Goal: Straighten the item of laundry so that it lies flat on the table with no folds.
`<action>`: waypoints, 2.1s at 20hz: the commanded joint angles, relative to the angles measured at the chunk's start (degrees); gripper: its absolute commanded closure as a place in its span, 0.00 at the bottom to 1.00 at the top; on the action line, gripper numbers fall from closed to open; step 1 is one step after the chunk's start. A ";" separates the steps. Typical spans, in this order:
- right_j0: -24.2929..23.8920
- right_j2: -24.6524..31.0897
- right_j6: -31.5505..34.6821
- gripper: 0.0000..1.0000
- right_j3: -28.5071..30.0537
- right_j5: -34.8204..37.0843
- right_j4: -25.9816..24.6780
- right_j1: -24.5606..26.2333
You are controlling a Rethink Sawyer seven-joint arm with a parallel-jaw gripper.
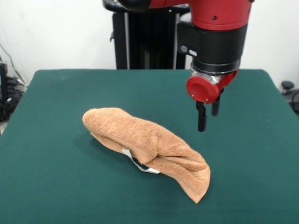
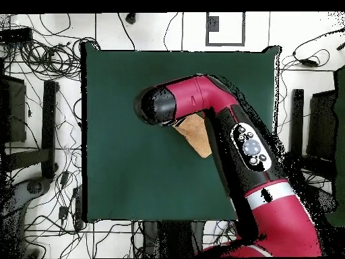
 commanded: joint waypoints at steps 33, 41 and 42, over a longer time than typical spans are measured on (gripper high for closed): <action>5.38 4.08 -24.02 0.00 -24.20 17.64 -1.37 9.75; 6.38 4.27 -24.71 0.00 -30.12 21.05 -0.34 11.66; 6.51 4.35 -24.98 0.00 -30.97 21.81 -0.21 11.90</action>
